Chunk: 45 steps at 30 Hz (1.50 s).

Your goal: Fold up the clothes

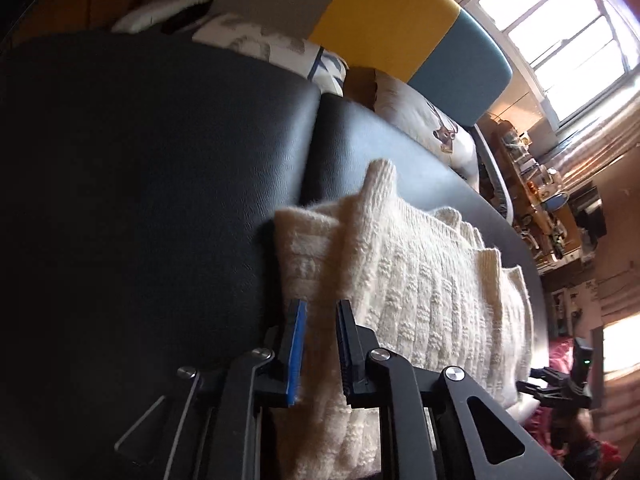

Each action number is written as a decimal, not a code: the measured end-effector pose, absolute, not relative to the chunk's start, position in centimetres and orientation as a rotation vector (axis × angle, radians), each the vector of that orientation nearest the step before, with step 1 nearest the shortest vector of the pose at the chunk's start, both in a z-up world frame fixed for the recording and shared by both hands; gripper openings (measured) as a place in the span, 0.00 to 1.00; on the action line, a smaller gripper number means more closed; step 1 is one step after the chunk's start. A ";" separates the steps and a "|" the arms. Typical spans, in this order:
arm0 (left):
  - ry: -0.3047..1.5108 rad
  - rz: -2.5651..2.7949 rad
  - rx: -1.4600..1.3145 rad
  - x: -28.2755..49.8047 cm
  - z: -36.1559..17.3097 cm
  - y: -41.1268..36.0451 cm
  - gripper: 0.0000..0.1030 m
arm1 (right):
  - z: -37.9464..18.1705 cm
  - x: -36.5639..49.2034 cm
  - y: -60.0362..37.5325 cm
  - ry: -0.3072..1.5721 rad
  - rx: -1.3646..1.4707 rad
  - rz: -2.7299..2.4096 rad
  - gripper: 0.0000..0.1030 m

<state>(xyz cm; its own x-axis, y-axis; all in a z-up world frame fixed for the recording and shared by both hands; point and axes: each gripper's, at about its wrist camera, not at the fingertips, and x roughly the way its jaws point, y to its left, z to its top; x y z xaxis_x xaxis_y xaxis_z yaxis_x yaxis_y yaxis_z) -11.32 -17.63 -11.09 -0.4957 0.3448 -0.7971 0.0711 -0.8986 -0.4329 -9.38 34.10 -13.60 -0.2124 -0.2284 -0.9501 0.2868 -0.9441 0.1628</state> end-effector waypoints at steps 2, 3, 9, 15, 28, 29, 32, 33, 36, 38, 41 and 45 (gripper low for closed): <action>-0.560 2.479 -1.394 -11.6 -9.5 -16.0 0.19 | -11.3 -9.9 34.1 0.076 1.599 -2.318 0.74; -0.507 2.461 -1.354 -12.0 -8.8 -14.7 0.23 | -10.4 -10.3 33.9 0.056 1.527 -2.342 0.74; -0.063 2.312 -1.293 -17.0 -9.0 -3.9 0.26 | -9.8 -14.8 29.5 0.131 1.401 -2.388 0.74; 0.228 2.169 -1.378 -21.8 -12.7 3.6 0.30 | -14.8 -19.4 28.0 0.175 1.546 -2.350 0.74; 0.011 2.419 -1.218 -21.7 -11.4 2.1 0.05 | -15.8 -18.8 28.8 0.080 1.536 -2.384 0.78; 0.041 2.445 -1.228 -22.2 -12.1 2.6 0.05 | -15.7 -18.8 28.7 0.088 1.541 -2.389 0.78; 0.034 2.420 -1.345 -24.0 -15.8 3.3 0.05 | -15.3 -18.9 28.4 0.123 1.537 -2.419 0.78; 0.019 2.423 -1.348 -23.9 -16.4 3.2 0.05 | -14.9 -18.8 28.3 0.132 1.521 -2.438 0.78; -0.048 2.414 -1.322 -23.3 -16.5 2.9 0.05 | -12.5 -18.8 27.8 0.026 1.394 -2.441 0.78; -0.089 2.401 -1.323 -23.2 -16.7 2.4 0.06 | -12.0 -19.9 26.6 -0.041 1.371 -2.368 0.78; -0.180 2.382 -1.337 -23.3 -17.0 1.7 0.07 | -13.1 -21.7 24.4 -0.100 1.399 -2.267 0.78; -0.232 2.383 -1.324 -23.0 -17.2 1.3 0.08 | -15.9 -22.5 22.8 0.033 1.515 -2.292 0.77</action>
<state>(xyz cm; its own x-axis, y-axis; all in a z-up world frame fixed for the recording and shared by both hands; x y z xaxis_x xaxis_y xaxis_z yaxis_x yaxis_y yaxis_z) -22.96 1.30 -17.21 -0.4693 0.4227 -0.7753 -0.2654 -0.9049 -0.3327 -22.53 22.79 -15.95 -0.3388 -0.3075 -0.8892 0.3327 -0.9232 0.1925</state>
